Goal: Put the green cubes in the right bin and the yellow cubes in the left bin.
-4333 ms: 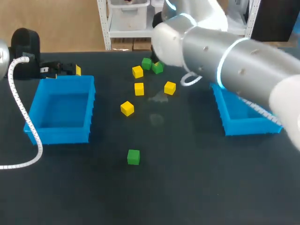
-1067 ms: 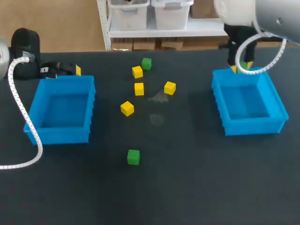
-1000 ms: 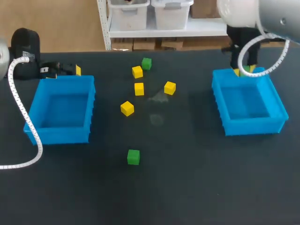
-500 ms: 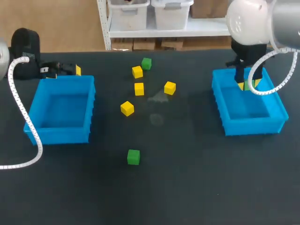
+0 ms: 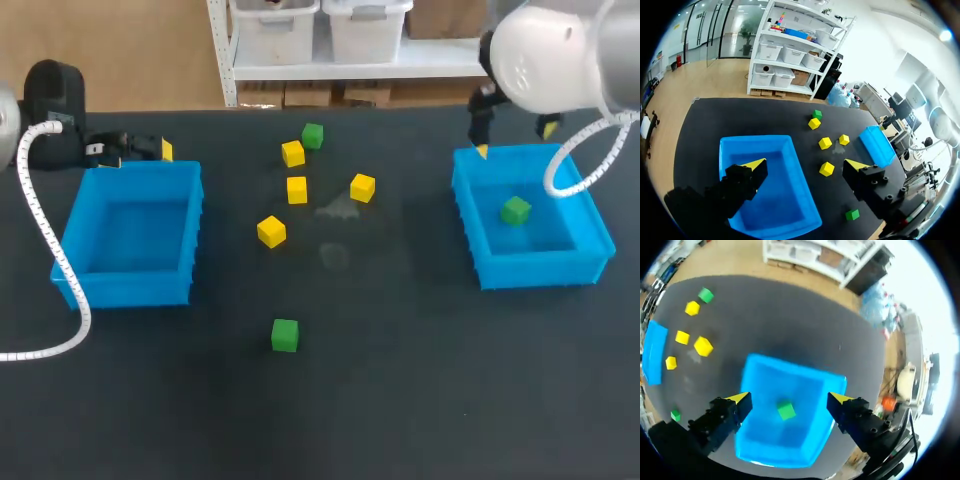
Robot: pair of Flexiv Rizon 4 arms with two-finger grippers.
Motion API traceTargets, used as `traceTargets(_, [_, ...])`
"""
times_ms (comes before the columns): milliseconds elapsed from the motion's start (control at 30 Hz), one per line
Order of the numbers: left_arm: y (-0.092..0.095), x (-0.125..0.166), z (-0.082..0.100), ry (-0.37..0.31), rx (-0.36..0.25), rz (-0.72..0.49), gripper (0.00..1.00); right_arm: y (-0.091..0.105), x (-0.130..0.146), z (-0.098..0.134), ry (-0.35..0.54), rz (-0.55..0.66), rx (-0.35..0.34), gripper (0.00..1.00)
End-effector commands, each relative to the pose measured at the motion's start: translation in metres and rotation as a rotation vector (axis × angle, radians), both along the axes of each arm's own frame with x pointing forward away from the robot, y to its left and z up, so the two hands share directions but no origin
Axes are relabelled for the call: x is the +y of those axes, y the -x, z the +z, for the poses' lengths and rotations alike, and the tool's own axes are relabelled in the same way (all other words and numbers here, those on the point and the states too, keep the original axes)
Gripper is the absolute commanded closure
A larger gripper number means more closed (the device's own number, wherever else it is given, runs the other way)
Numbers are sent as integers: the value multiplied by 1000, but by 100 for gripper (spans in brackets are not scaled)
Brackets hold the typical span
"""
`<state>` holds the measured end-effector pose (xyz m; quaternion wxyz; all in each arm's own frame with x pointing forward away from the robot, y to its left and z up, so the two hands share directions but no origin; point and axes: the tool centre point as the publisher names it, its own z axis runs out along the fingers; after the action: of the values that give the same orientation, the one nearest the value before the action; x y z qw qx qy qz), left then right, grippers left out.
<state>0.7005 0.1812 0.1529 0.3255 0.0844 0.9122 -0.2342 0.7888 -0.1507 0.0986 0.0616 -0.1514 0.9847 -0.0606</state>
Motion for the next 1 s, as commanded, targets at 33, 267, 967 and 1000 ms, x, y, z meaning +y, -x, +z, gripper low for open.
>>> traceTargets(33, [0, 2, -2, 10, -7, -7, 0, -8, 23, 14, -49, 96, -263, 0])
traceTargets(267, [0, 2, -2, 10, -7, -7, 0, -47, 58, 29, -75, 259, -307, 0])
traceTargets(967, [0, 2, -2, 10, -7, -7, 0, -112, 164, 8, -145, 403, -316, 0])
traceTargets(1000, [0, 2, -2, 10, -7, -7, 0, -115, 168, 6, -156, 405, -321, 0])
